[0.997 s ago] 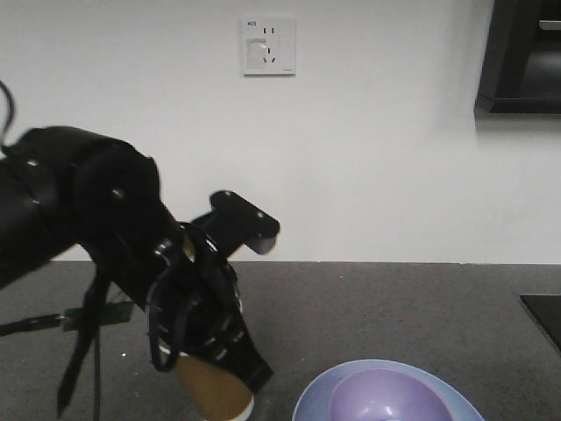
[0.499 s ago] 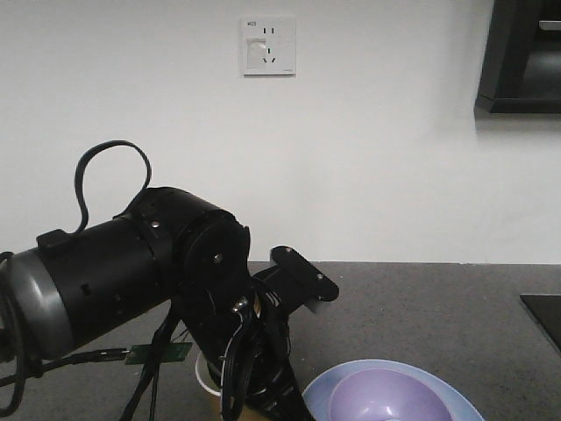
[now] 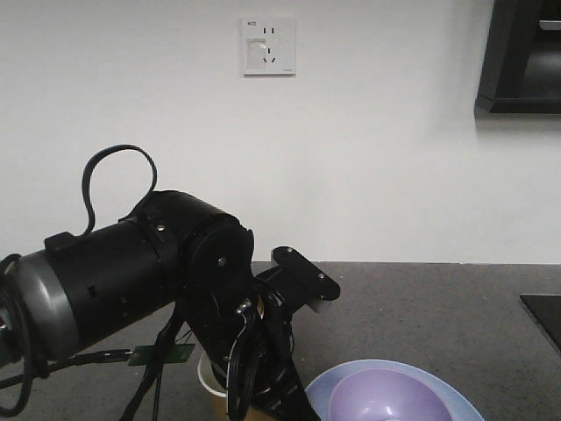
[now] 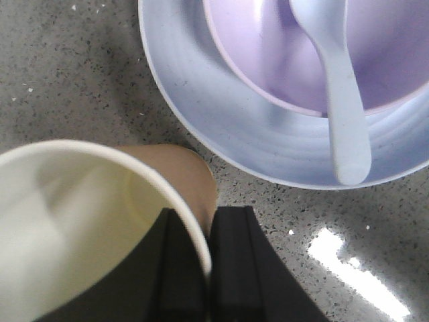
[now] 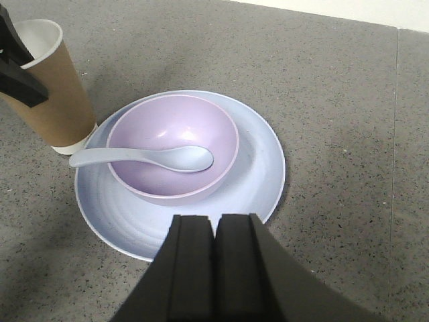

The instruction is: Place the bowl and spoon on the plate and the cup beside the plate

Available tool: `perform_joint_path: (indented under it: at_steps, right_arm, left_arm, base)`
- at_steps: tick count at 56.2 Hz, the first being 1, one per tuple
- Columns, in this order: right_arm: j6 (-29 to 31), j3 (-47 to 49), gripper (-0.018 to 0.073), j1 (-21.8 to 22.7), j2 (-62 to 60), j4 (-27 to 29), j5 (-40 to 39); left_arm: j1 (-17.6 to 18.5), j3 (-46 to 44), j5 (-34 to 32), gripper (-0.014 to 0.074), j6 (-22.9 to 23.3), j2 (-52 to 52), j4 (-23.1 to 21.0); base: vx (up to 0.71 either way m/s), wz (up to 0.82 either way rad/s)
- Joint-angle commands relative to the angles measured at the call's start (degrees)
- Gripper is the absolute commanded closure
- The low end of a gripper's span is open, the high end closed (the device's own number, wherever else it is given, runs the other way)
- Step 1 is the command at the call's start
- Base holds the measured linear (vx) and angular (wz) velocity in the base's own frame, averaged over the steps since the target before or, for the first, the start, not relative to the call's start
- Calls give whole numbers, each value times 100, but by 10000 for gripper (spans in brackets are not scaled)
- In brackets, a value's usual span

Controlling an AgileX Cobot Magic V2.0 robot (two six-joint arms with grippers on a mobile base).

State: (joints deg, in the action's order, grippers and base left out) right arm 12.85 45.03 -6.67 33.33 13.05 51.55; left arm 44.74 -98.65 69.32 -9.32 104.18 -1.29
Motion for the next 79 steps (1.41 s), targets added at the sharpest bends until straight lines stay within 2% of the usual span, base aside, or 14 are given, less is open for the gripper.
perform_joint_path:
  at_steps: [1,9,19,30,46,52,57,61,65,74,79]
  right_arm:
    - [32,160,568,7,13,32,-438]
    - [32,160,568,7,13,32,-438]
    - [37,160,568,7,13,32,-438]
    - [37,160,568,7,13,6,-438]
    - [37,160,568,7,13,-21,-438]
    - [37,160,568,7,13,-64,-433]
    - [37,160,568,7,13,-114,-438]
    - [37,160,568,7,-1,-124,-468]
    - [43,160,568,7,-16,-179,-549]
    - [61,160,568,7,-227,-375,-838]
    - [78,160,568,7,-464,-397,-1036]
  left_arm:
    - [30,-201,-206,311,61,-270,-28]
    - [30,-201,-202,163,66,-270,-150]
    - [30,-201,-190,62,101,-270,-143]
    - [30,-306,-118,44,101,-339,-142]
    - [30,-1333,252,49,146,-414,24]
    - [30,-1633,252,106,581,-542,419]
    - [30,-1651,239,231,836,-723,881]
    - [30,-1580,202,427,852,-958,1207]
    - [30,-1374,-82,606,841,-1222,1280]
    - [10,33,-1427,603,1115,-2310,1227]
    - [10,1295,-2317,603,1309,-3085,1226]
  base:
    - [0,0]
    - [0,0]
    - [0,0]
    - [0,0]
    - [0,0]
    - [0,0]
    - [0,0]
    - [0,0]
    - [0,0]
    - [0,0]
    - [0,0]
